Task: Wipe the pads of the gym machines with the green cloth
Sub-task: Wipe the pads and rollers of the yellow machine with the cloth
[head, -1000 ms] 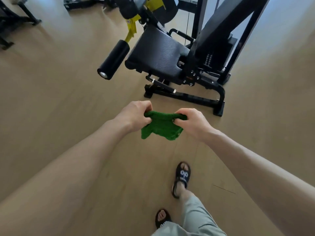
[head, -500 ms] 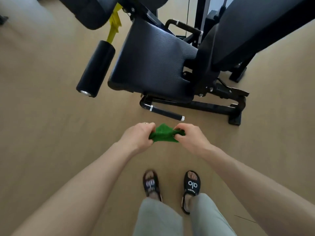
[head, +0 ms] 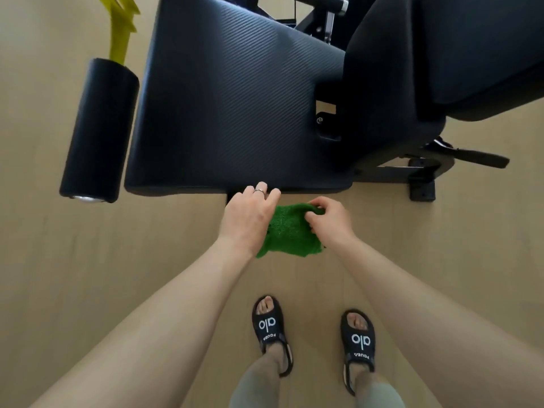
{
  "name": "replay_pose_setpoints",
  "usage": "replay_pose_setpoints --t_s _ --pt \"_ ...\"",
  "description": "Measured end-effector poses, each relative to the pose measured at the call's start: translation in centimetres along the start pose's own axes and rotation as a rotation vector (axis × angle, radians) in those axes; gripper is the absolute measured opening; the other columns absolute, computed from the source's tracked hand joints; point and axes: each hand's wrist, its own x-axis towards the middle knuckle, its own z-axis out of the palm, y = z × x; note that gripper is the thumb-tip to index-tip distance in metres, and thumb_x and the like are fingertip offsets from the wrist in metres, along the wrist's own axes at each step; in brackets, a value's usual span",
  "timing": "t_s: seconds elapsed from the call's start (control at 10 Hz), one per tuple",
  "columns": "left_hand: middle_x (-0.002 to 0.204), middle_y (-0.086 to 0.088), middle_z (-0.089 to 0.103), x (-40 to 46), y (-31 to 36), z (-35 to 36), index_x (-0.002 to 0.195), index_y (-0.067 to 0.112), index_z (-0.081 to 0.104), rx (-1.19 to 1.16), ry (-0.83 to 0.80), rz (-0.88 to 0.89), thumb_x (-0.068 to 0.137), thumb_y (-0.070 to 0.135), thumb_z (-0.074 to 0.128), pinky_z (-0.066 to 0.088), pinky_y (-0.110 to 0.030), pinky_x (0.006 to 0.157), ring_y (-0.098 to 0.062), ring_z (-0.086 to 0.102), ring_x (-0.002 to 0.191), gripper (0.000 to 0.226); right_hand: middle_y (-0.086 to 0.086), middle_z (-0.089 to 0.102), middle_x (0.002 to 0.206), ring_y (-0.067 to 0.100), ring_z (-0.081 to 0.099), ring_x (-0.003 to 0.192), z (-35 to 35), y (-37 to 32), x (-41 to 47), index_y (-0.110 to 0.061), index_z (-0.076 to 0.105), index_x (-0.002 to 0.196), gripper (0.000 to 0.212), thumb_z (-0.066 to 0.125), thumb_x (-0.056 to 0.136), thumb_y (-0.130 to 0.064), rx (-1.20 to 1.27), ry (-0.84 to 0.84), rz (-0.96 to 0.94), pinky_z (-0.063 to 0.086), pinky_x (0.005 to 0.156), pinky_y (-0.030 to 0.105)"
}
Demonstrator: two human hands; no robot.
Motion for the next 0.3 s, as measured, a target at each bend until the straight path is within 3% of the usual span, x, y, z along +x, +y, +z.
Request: replay_pose_setpoints --t_s 0.1,0.2,0.3 --pt "0.109 -0.005 0.059 0.3 0.1 1.3 0.112 0.015 0.055 -0.030 -0.098 0.034 0.085 -0.001 0.058 0.038 -0.034 0.068 -0.025 0.060 0.092 0.031 0.001 0.063 0.116 0.019 0.060 0.103 1.2 0.3 0.8 -0.020 0.061 0.123 0.031 0.061 0.092 -0.013 -0.042 -0.026 0.069 0.048 0.083 0.029" --pt "0.109 -0.004 0.060 1.0 -0.3 1.1 0.110 0.015 0.055 -0.101 -0.193 0.039 0.092 0.003 0.050 0.036 -0.034 0.070 -0.027 0.062 0.099 0.023 0.005 0.056 0.129 0.019 0.054 0.106 0.8 -0.4 0.3 -0.021 0.053 0.136 0.044 0.060 0.093 -0.013 -0.074 -0.024 0.063 0.047 0.086 0.030" --pt "0.119 -0.003 0.062 0.2 -1.7 -0.9 0.129 0.018 0.054 -0.299 -0.141 -0.042 0.096 0.011 0.043 0.046 -0.038 0.070 -0.027 0.061 0.105 0.035 -0.001 0.060 0.120 0.016 0.059 0.105 -2.3 -3.3 -2.4 -0.023 0.055 0.132 0.039 0.058 0.094 -0.015 0.042 0.068 -0.041 0.050 0.084 0.030"
